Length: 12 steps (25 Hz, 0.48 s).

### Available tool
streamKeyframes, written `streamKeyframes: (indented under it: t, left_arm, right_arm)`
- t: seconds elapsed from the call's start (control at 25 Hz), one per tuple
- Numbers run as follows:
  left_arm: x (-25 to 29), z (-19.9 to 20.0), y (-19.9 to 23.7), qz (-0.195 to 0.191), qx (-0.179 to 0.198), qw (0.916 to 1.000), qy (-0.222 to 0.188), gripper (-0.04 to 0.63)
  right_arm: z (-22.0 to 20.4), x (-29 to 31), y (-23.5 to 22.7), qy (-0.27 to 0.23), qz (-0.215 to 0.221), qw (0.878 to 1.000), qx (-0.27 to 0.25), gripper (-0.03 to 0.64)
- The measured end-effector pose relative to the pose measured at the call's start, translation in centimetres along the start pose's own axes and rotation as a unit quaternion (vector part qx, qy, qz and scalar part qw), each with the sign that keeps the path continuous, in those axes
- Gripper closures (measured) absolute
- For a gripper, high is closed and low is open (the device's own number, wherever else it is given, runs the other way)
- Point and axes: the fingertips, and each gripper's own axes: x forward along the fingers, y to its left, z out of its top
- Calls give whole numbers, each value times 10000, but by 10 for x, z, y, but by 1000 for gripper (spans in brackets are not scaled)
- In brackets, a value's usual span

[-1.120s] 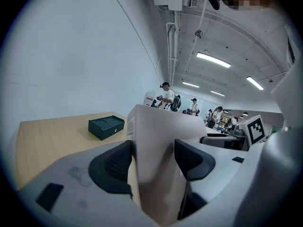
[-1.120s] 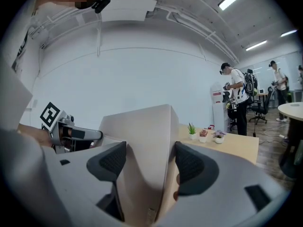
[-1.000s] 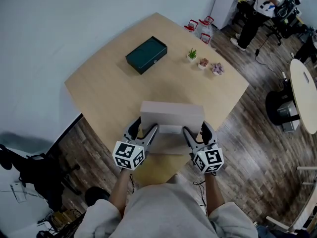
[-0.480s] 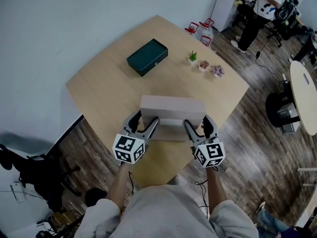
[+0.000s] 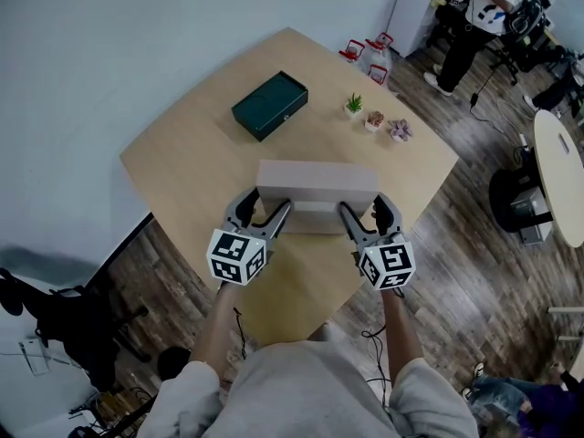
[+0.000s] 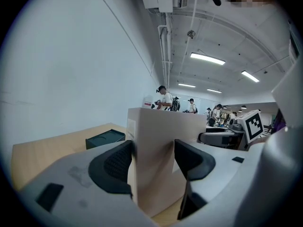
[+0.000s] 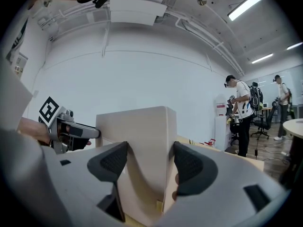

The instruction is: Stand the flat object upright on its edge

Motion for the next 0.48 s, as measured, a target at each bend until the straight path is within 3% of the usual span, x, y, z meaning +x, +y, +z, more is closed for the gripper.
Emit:
streamKeyframes:
  t: [0.48]
  left_arm:
    - [25, 9, 26, 100, 118, 9999, -16, 325]
  right_arm:
    - [6, 38, -12, 31, 25, 9999, -157, 305]
